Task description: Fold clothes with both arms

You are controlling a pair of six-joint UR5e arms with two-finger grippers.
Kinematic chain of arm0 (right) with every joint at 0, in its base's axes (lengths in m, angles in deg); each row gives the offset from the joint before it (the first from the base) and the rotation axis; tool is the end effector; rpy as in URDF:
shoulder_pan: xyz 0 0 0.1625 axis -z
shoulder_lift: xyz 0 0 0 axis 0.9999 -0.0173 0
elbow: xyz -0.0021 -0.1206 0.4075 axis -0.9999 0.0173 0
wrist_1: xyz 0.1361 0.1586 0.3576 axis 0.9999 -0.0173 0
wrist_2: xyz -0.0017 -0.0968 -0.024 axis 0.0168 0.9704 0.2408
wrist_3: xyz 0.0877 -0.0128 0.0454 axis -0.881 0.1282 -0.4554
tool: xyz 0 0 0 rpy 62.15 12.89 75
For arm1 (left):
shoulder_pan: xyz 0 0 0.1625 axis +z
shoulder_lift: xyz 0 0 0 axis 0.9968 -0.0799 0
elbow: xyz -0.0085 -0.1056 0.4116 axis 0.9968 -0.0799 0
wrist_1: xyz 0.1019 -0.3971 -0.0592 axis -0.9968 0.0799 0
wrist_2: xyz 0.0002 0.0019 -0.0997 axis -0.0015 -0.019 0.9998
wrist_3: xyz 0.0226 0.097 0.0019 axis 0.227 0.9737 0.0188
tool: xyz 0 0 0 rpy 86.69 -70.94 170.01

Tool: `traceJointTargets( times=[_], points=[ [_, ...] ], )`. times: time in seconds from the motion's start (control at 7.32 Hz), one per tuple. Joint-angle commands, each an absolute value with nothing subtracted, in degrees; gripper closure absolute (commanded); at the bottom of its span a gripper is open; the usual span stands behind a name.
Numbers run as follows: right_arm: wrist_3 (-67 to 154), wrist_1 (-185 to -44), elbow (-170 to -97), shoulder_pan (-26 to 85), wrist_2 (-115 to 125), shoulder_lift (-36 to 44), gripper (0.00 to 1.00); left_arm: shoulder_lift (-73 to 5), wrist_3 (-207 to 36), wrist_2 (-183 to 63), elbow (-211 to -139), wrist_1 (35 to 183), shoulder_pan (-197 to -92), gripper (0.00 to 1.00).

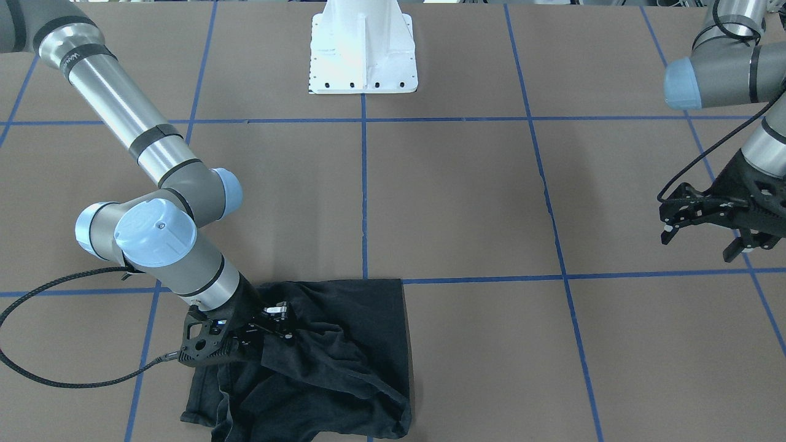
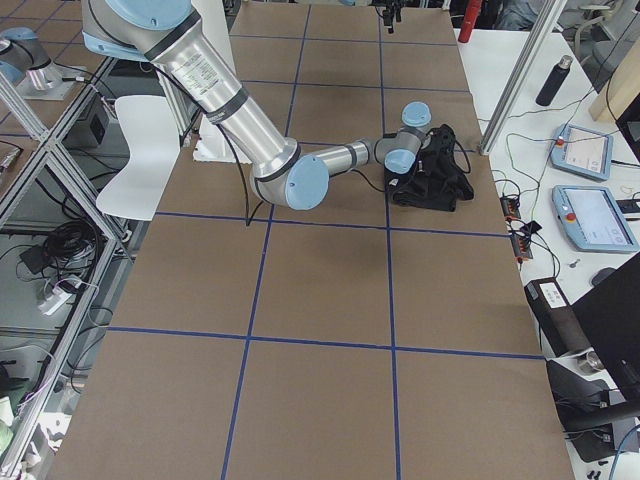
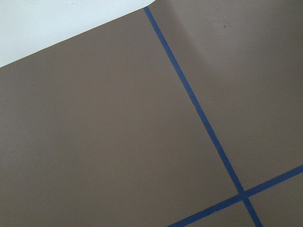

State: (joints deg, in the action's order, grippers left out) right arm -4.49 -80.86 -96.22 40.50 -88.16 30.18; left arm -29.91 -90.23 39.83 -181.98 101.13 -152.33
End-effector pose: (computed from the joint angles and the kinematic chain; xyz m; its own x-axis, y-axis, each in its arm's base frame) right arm -0.4764 -0.6735 0.3309 0.4859 -0.0385 0.8732 -0.2333 0.9571 0.1721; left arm 0.1622 -0.5884 0.4143 0.7100 0.3896 -0.5867 -0.0589 0.8630 0.5017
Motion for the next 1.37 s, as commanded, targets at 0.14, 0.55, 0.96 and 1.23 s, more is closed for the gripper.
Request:
traceJointTargets(
  times=[0.14, 0.55, 0.96, 1.23],
  points=[
    [-4.71, -77.54, -96.26, 40.85, -87.33, 28.51, 0.25, -29.91, -90.23, 39.74, -181.98, 101.13, -152.3, 0.0],
    [-7.79, -77.62, -96.27, 41.37, -87.33, 29.39, 0.75, -29.91, -90.23, 39.83, -181.98, 101.13, -152.3, 0.0],
    [-7.44, -77.54, -97.23, 40.33, -87.68, 29.74, 1.0, -29.91, -90.23, 39.74, -181.98, 101.13, -152.39, 0.0],
    [-6.3, -77.71, -97.06, 38.57, -87.33, 29.57, 1.0, -29.82, -90.23, 39.74, -181.98, 101.13, -152.39, 0.0]
  ],
)
